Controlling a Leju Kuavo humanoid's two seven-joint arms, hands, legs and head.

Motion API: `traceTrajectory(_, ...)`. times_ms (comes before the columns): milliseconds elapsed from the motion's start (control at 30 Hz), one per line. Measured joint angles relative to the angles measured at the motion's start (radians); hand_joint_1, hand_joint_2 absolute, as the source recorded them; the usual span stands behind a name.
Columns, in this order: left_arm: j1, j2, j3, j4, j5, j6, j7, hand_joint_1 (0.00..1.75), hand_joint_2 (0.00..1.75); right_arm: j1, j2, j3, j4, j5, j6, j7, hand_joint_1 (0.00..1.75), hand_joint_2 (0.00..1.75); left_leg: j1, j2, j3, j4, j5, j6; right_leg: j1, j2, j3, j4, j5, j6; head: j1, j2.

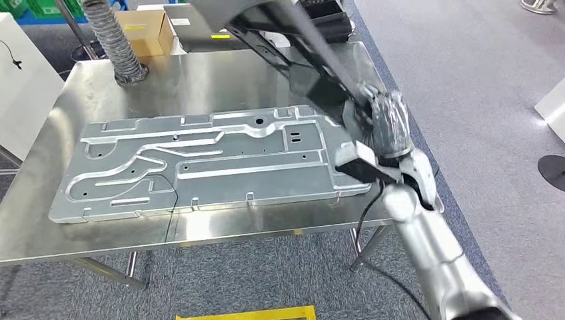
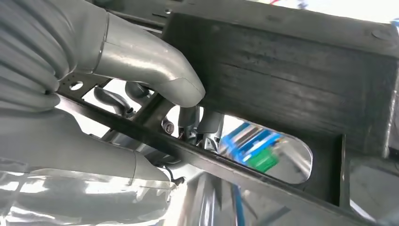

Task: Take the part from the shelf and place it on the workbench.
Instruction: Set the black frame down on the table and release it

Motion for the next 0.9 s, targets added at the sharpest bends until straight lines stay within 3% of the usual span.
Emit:
traceTrajectory(167,-0.001,0.0,0.007,0.0,-0.002,-0.007,-0.003,0.0,0.0,-0.166,-0.015,0.047,0.242,0.292,-0.001,0.093,1.75,1.75,0.001,0.0,-0.013,0.022,-0.017,-0.024,0.005,0.0,0.005,-0.024,0.005,-0.034,0.0,0.0)
traceTrajectory(267,-0.003,0.0,0.008,0.0,-0.005,-0.007,-0.003,0.0,0.0,-0.249,0.0,0.113,0.377,0.421,0.0,0.121,1.75,1.75,0.002,0.0,-0.091,0.184,-0.093,-0.034,0.006,-0.001,0.009,-0.027,0.005,-0.048,0.0,0.0)
traceTrajectory(333,-0.003,0.001,0.008,0.0,-0.008,-0.008,-0.002,0.0,0.0,-0.281,0.021,0.166,0.466,0.486,0.0,0.136,1.75,1.75,0.002,0.0,-0.145,0.279,-0.114,-0.033,0.01,0.001,0.011,-0.027,0.003,-0.051,0.0,0.0)
traceTrajectory(367,-0.003,0.0,0.008,0.0,-0.01,-0.008,-0.002,0.0,0.0,-0.291,0.034,0.196,0.51,0.516,-0.002,0.144,1.75,1.75,0.002,0.0,-0.15,0.278,-0.098,-0.03,0.013,0.001,0.013,-0.027,0.002,-0.052,0.0,0.0)
traceTrajectory(400,-0.003,0.0,0.008,0.0,-0.012,-0.009,-0.002,0.0,0.0,-0.298,0.048,0.223,0.548,0.539,-0.004,0.152,1.75,1.75,0.001,0.0,-0.135,0.237,-0.065,-0.025,0.015,0.002,0.016,-0.027,0.0,-0.053,0.0,0.0)
traceTrajectory(467,-0.004,0.002,0.008,0.0,-0.015,-0.009,-0.002,0.0,0.0,-0.315,0.078,0.27,0.613,0.571,-0.01,0.166,1.75,1.75,-0.005,0.0,-0.077,0.104,0.005,-0.01,0.02,0.002,0.021,-0.027,-0.004,-0.053,0.0,0.0)
traceTrajectory(500,-0.004,0.003,0.008,0.0,-0.016,-0.009,-0.003,0.0,0.0,-0.326,0.094,0.291,0.645,0.583,-0.013,0.171,1.75,1.75,-0.008,0.001,-0.053,0.05,0.024,-0.005,0.022,0.003,0.021,-0.026,-0.005,-0.05,0.0,0.0)
traceTrajectory(533,-0.004,0.004,0.008,0.0,-0.017,-0.009,-0.004,0.0,0.0,-0.336,0.11,0.31,0.673,0.592,-0.017,0.174,1.75,1.75,-0.011,0.001,-0.039,0.019,0.03,-0.001,0.023,0.003,0.02,-0.027,-0.005,-0.047,0.0,0.0)
traceTrajectory(667,-0.004,0.004,0.008,0.0,-0.022,-0.011,-0.006,0.0,0.0,-0.364,0.159,0.366,0.752,0.603,-0.021,0.173,1.75,1.75,-0.008,0.002,-0.028,-0.01,0.032,0.007,0.023,0.003,0.015,-0.019,-0.017,-0.028,0.0,0.0)
traceTrajectory(733,-0.005,0.004,0.007,0.0,-0.027,-0.015,-0.01,0.0,0.0,-0.379,0.177,0.383,0.782,0.602,-0.028,0.171,1.75,1.75,-0.004,0.003,-0.022,-0.02,0.036,0.014,0.022,0.002,-0.021,0.062,-0.065,-0.021,0.0,0.0)
traceTrajectory(800,-0.005,0.004,0.006,0.0,-0.036,-0.023,-0.014,0.0,0.0,-0.387,0.19,0.398,0.813,0.599,-0.04,0.172,1.75,1.75,-0.004,0.003,-0.021,-0.02,0.035,0.018,0.02,0.002,-0.084,0.195,-0.121,-0.016,0.0,0.0)
traceTrajectory(833,-0.004,0.004,0.005,0.0,-0.041,-0.026,-0.017,0.0,0.0,-0.387,0.195,0.405,0.828,0.598,-0.045,0.174,1.75,1.75,-0.004,0.002,-0.02,-0.019,0.034,0.019,0.018,0.002,-0.108,0.24,-0.13,-0.014,0.0,0.0)
traceTrajectory(867,-0.003,0.004,0.004,0.0,-0.047,-0.028,-0.021,0.0,0.0,-0.386,0.199,0.411,0.843,0.596,-0.05,0.175,1.75,1.75,-0.004,0.001,-0.02,-0.018,0.033,0.019,0.016,0.002,-0.115,0.248,-0.12,-0.012,0.0,0.0)
traceTrajectory(900,-0.002,0.004,0.002,0.0,-0.052,-0.03,-0.025,0.0,0.0,-0.385,0.202,0.416,0.856,0.594,-0.053,0.175,1.75,1.75,-0.003,-0.001,-0.02,-0.016,0.032,0.017,0.014,0.001,-0.102,0.215,-0.092,-0.012,0.0,0.0)
